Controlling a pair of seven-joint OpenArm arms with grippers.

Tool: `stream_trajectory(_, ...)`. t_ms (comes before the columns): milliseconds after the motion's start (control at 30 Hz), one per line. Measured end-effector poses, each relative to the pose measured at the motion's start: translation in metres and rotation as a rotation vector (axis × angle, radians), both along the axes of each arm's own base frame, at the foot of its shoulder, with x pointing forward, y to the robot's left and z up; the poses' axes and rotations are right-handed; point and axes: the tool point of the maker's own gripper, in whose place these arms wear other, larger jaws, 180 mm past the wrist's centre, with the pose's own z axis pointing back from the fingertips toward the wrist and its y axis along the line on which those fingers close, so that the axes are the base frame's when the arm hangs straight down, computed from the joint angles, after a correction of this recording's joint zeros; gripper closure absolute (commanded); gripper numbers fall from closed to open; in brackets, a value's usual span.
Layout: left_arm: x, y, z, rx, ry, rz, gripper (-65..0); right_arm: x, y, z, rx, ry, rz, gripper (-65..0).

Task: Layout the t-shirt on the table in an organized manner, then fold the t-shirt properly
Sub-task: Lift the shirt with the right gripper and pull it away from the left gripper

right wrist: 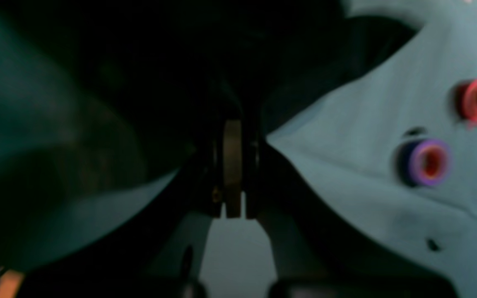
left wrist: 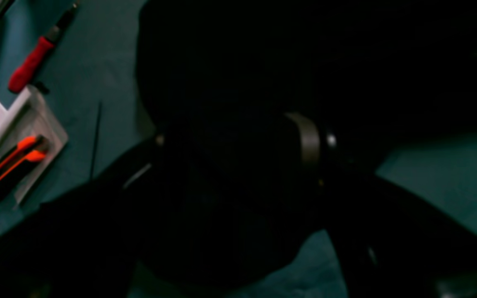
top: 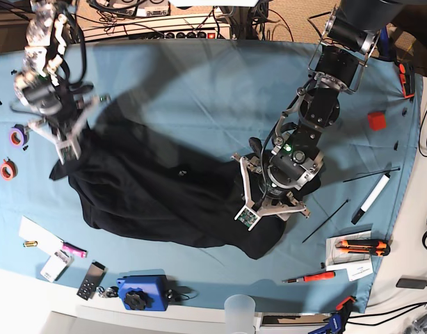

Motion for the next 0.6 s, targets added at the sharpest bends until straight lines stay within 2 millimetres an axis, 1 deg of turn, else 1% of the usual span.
stream_trajectory(67, 0.004, -0.002, 0.006, -0.012, -0.026, -0.006, -34.7, -0.019, -0.001, -0.01, 0.015, 0.055, 0.013, 0.0)
stream_trajectory(133, 0.008, -0.007, 0.011, -0.038, -0.065, -0.024, -34.7, -0.033, -0.005, -0.018, 0.009, 0.097, 0.009, 0.0)
stream_trajectory(200, 0.011, -0.012, 0.007, -0.043, -0.041, -0.058, -34.7, -0.044, -0.006, -0.025, 0.005, 0.13, 0.009, 0.0)
stream_trajectory(267, 0.021, -0.011, 0.003, -0.042, -0.017, -0.062, -34.7, -0.056, -0.005, -0.032, 0.008, 0.164, 0.009, 0.0)
stream_trajectory(333, 0.036, -0.008, 0.001, -0.047, 0.012, -0.056, -34.7, -0.067, -0.006, -0.037, 0.005, 0.195, 0.009, 0.0)
stream_trajectory(400, 0.055, -0.002, 0.001, -0.047, 0.034, -0.033, -34.7, -0.076, -0.01, -0.041, -0.019, 0.221, 0.007, 0.0)
stream_trajectory(467, 0.066, 0.0, -0.003, -0.051, 0.081, -0.051, -34.7, -0.082, -0.012, -0.044, -0.036, 0.24, 0.005, 0.0)
stream_trajectory(600, 0.078, -0.009, -0.016, -0.081, 0.189, -0.094, -34.8, -0.083, -0.013, -0.044, -0.04, 0.241, 0.003, 0.0)
